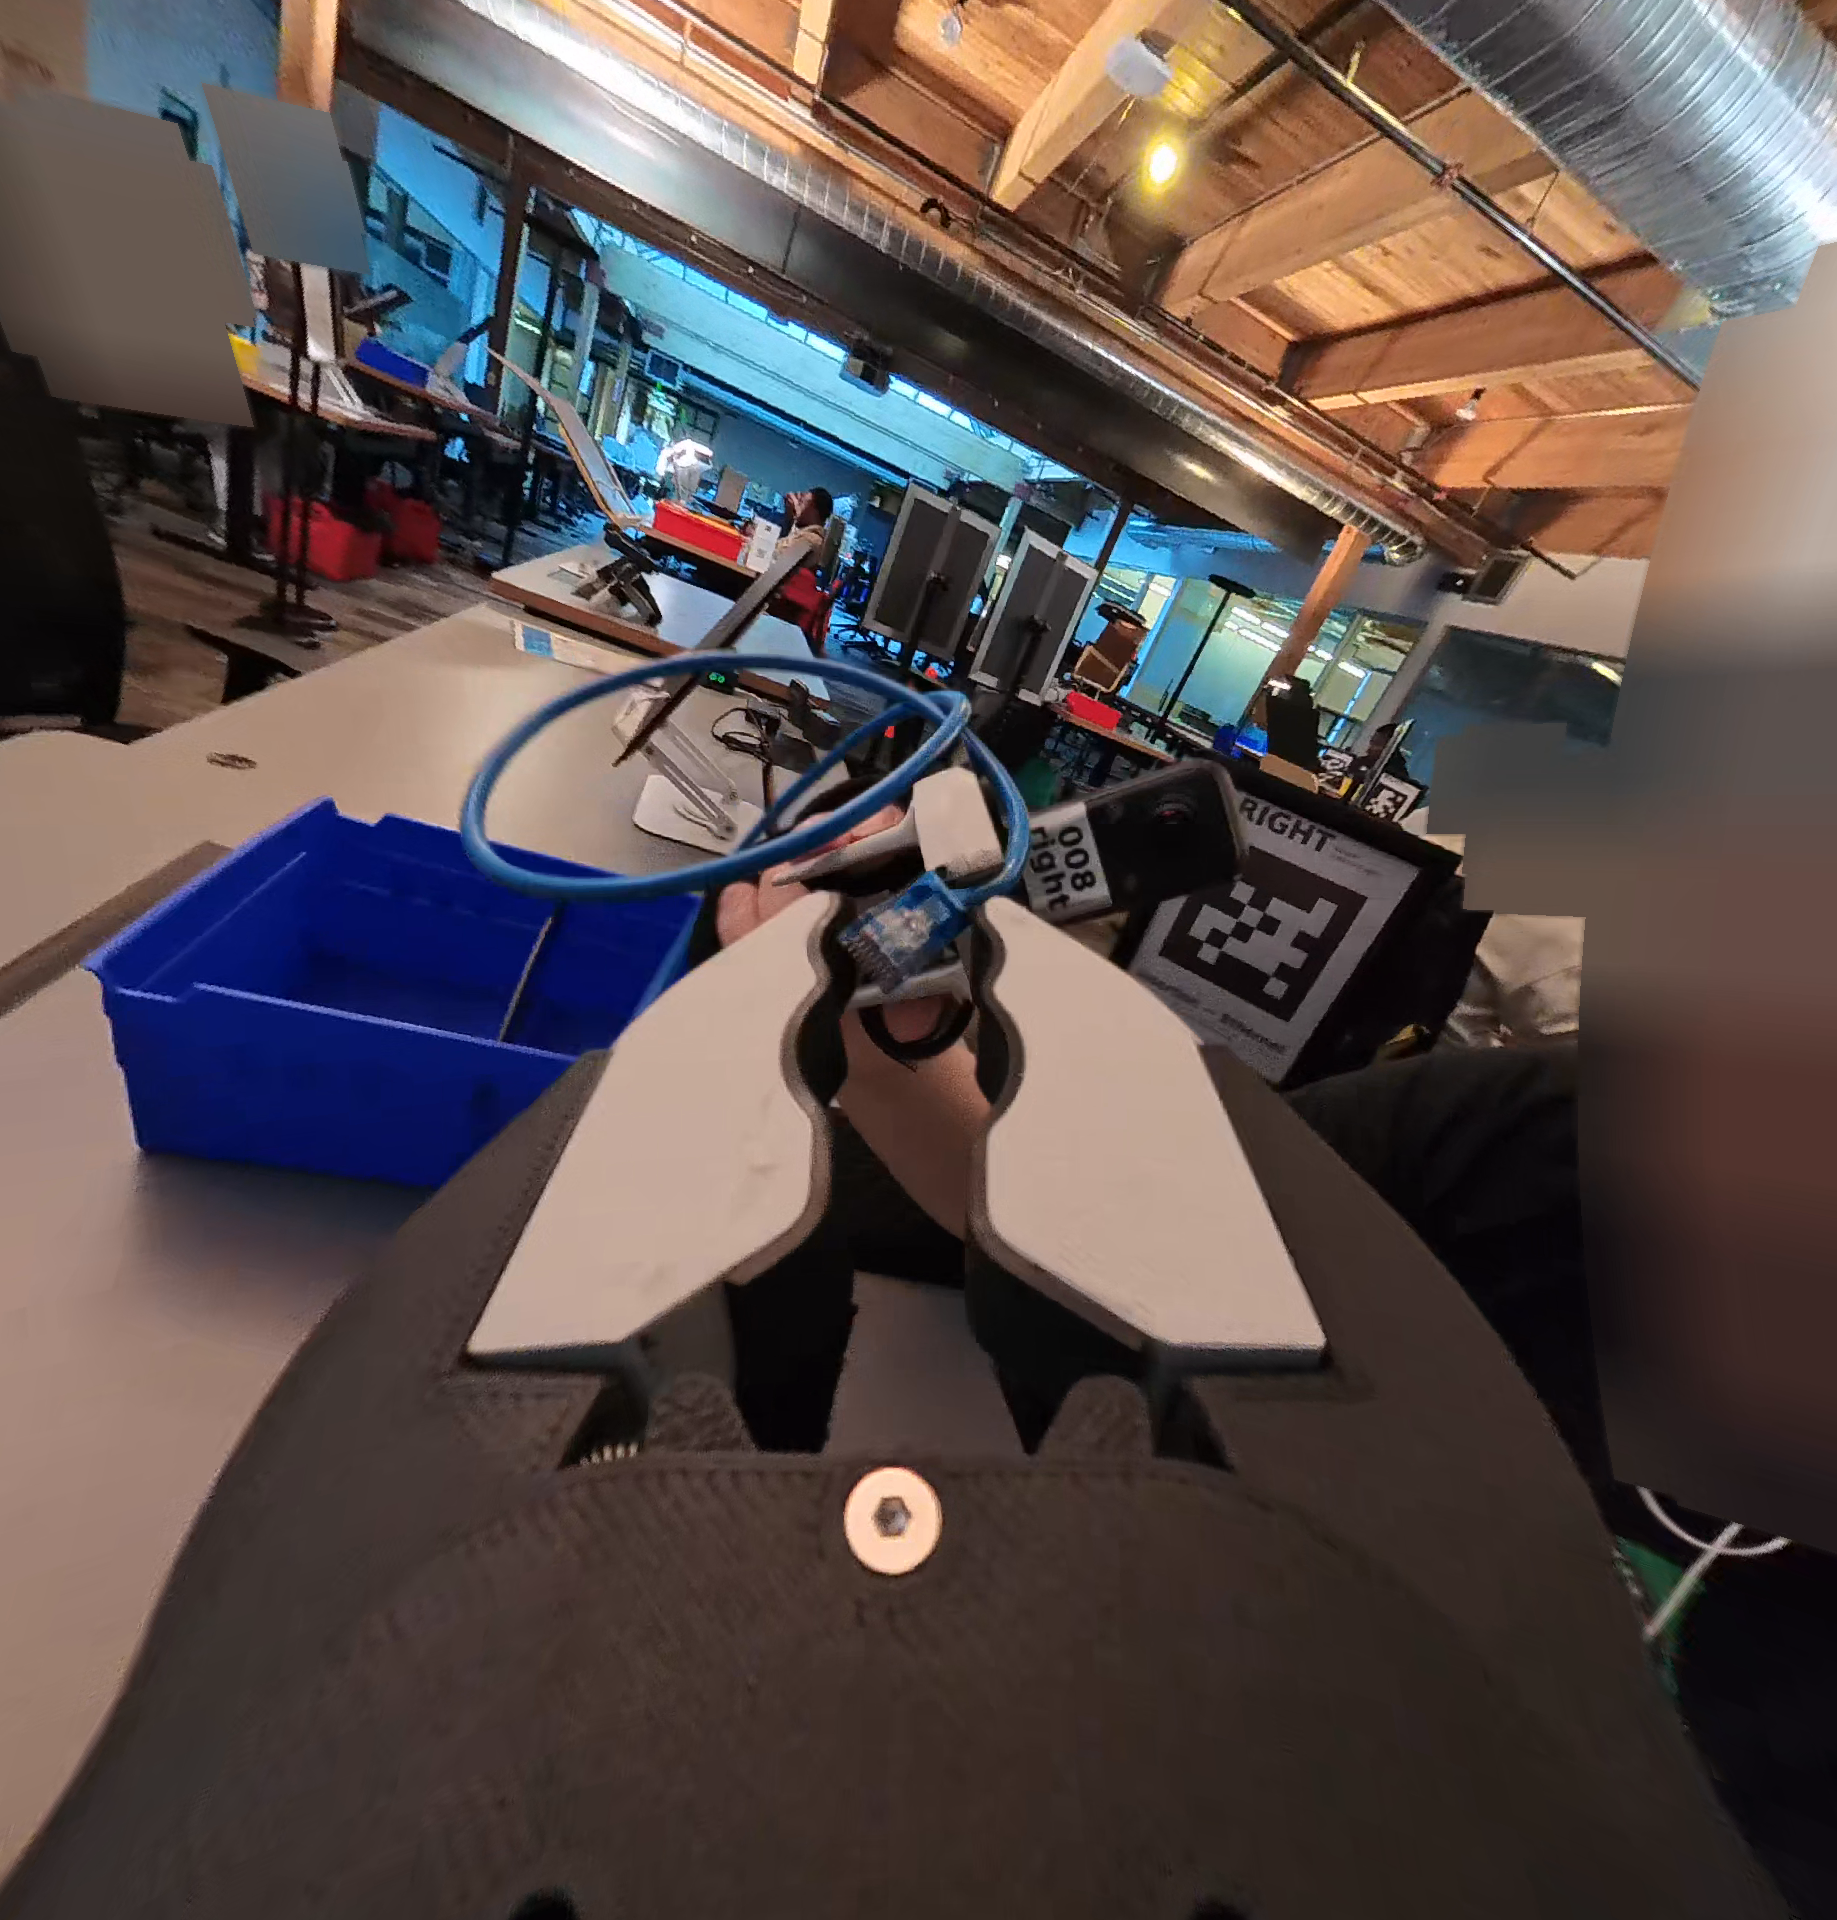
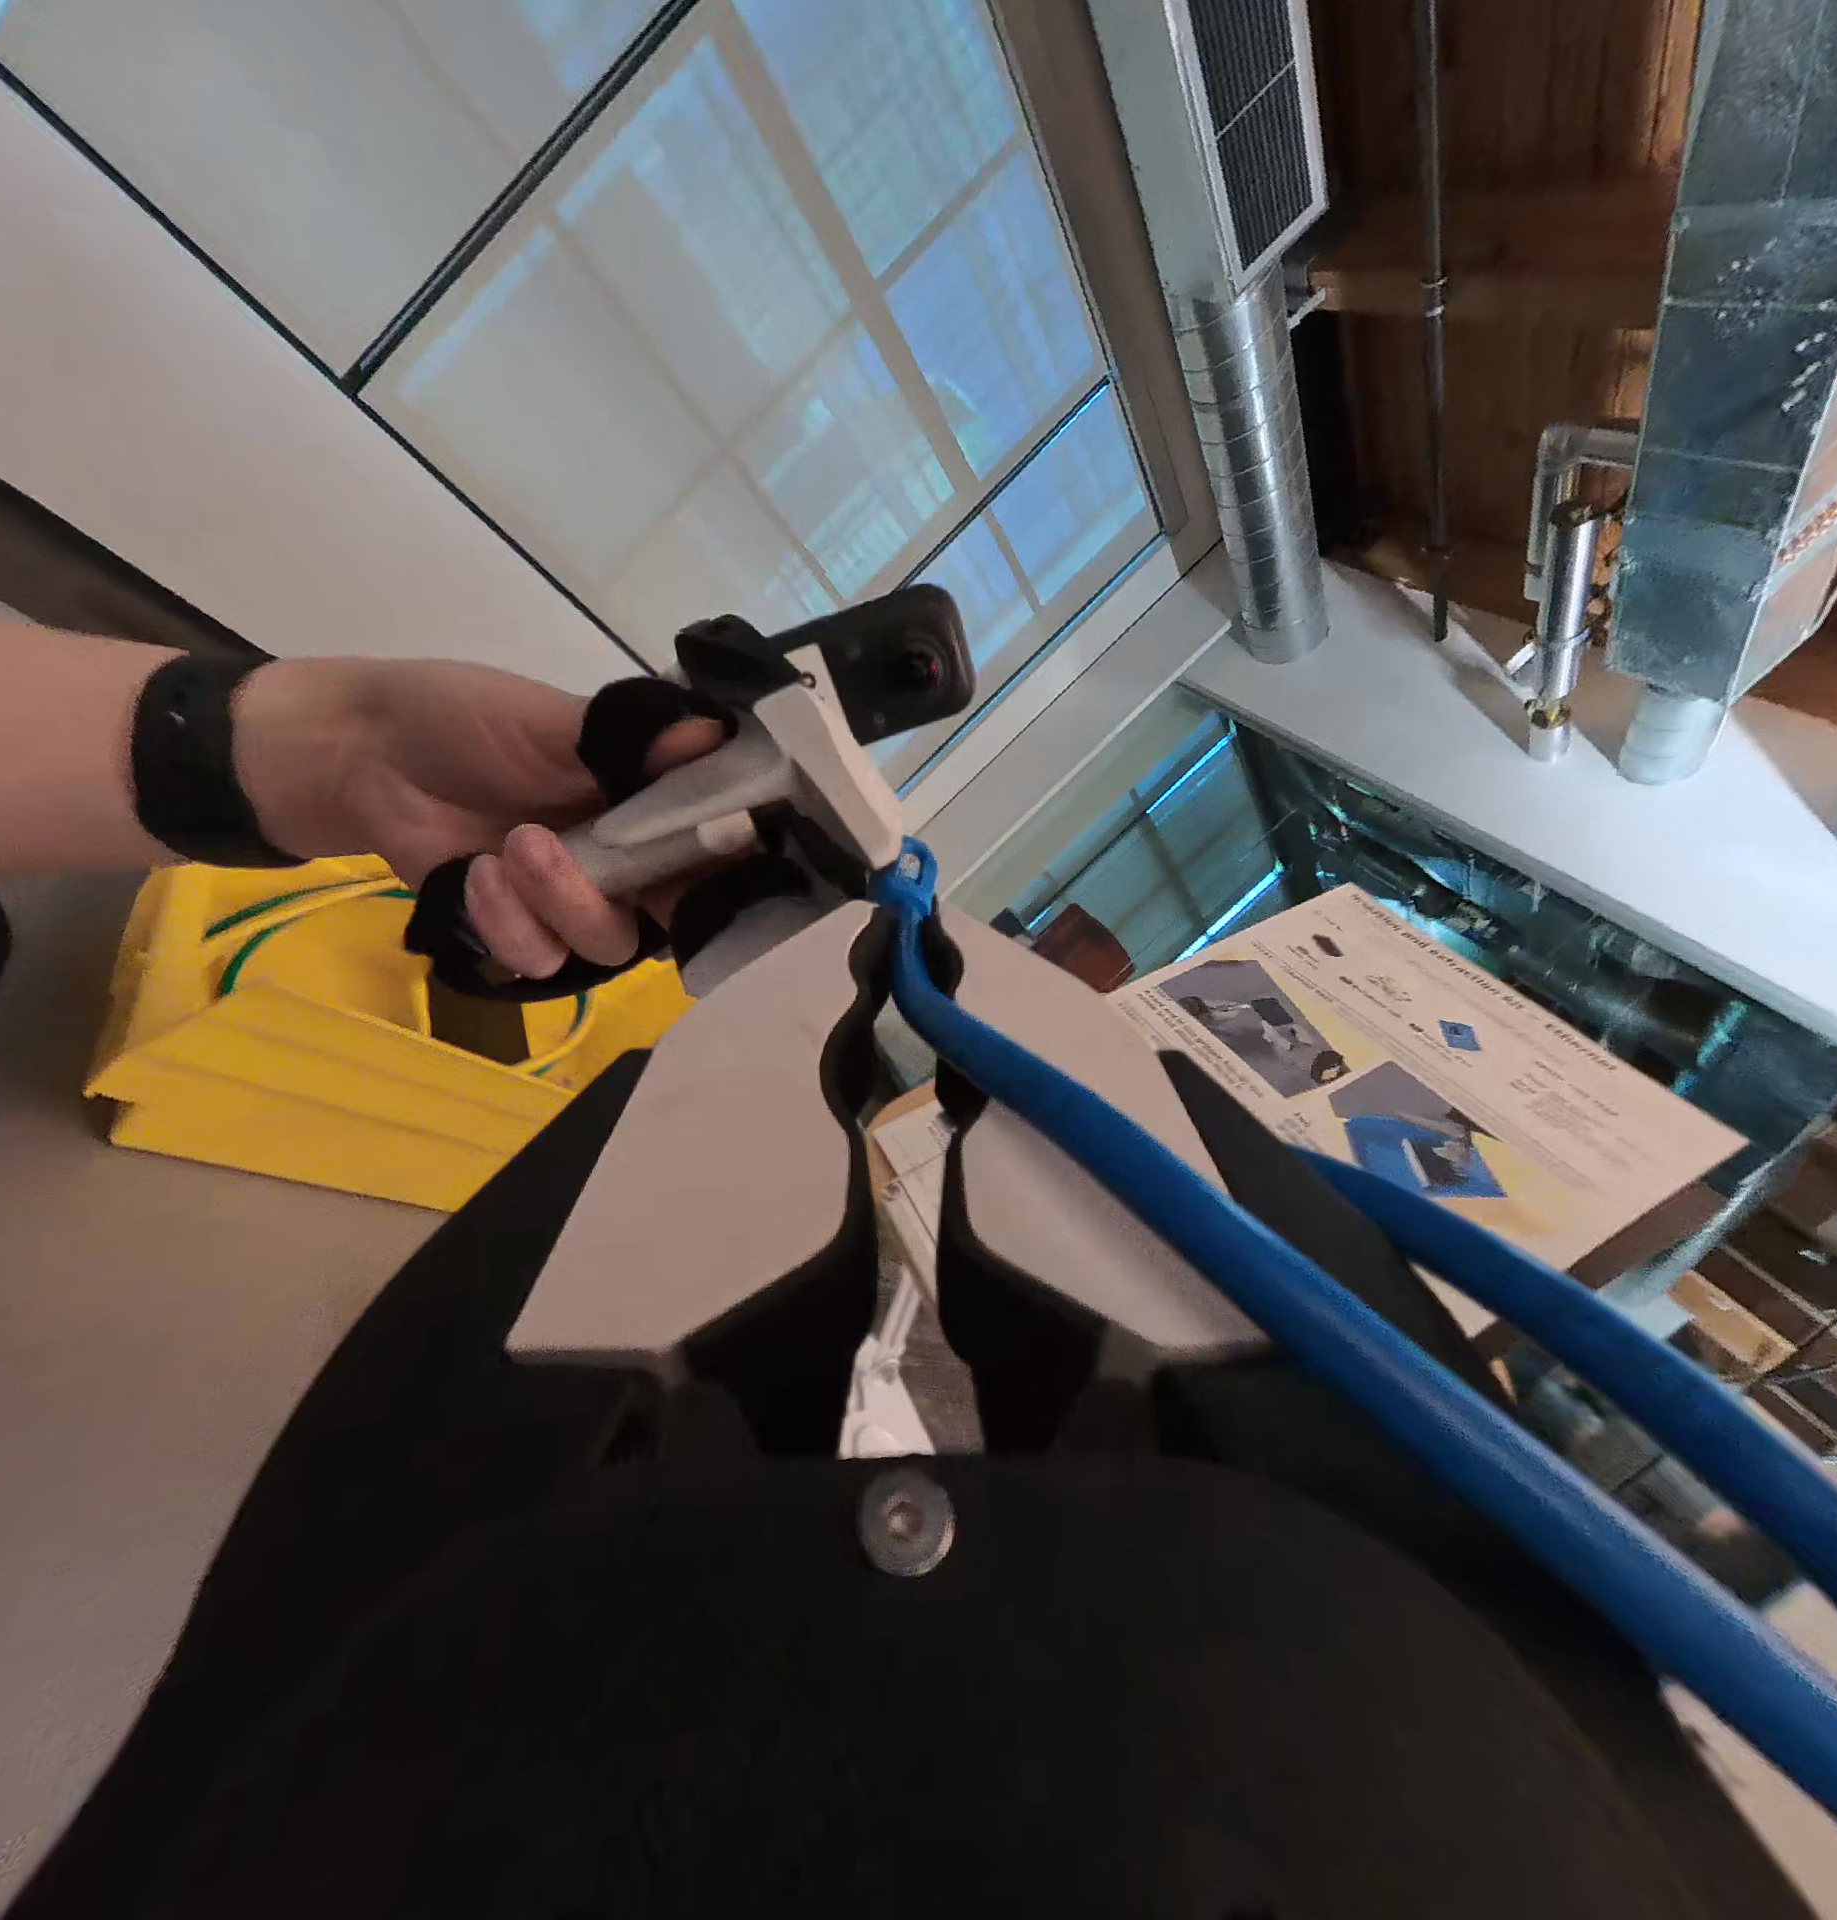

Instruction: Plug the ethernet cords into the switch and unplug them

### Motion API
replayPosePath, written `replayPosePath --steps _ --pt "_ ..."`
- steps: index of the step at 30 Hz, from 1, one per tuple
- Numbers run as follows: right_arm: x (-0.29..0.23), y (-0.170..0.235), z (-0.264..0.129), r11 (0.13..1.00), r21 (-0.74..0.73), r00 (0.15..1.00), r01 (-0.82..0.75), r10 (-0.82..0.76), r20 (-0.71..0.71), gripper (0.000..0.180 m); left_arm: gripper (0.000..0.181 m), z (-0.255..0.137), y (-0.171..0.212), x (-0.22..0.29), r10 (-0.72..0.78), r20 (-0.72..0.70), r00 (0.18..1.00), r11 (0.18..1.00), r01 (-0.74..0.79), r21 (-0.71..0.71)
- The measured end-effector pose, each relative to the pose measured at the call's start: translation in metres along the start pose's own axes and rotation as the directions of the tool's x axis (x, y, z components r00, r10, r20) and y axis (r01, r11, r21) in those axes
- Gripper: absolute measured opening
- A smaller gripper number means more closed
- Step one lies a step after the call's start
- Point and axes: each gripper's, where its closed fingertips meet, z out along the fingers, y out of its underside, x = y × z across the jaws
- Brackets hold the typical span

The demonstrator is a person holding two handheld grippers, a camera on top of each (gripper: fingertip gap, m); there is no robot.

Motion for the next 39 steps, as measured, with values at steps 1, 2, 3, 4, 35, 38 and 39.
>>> replayPosePath --steps 1,2,3,4,35,38,39 --pt "0.0 0.001 0.0 1.0 0.005 1.0 0.011 -0.011 -0.004 0.006 0.024 0.0 0.0 0.0 0.02 0.007 1.0 1.0 -0.02 0.001" --pt "-0.001 0.001 -0.001 1.0 0.015 1.0 0.006 -0.006 -0.001 0.006 0.019 0.001 0.001 -0.001 0.039 0.015 0.999 0.999 -0.039 -0.004" --pt "0.0 0.002 -0.001 1.0 0.02 1.0 -0.01 0.01 0.002 0.006 0.019 0.001 0.002 -0.002 0.055 0.029 0.998 0.998 -0.055 -0.013" --pt "0.0 0.004 -0.001 0.999 0.018 1.0 -0.031 0.031 0.008 0.006 0.019 0.0 0.002 -0.003 0.069 0.041 0.997 0.997 -0.069 -0.021" --pt "0.016 0.003 -0.017 0.991 -0.125 0.998 -0.037 0.043 0.051 0.006 0.055 -0.05 0.024 -0.059 0.33 0.582 0.743 0.943 -0.232 -0.238" --pt "0.029 -0.002 -0.027 0.992 -0.12 0.999 -0.032 0.036 0.034 0.006 0.081 -0.065 0.059 -0.094 0.262 0.752 0.605 0.964 -0.135 -0.228" --pt "0.034 -0.004 -0.03 0.993 -0.113 0.999 -0.038 0.041 0.026 0.006 0.083 -0.068 0.075 -0.103 0.241 0.791 0.562 0.97 -0.116 -0.214"
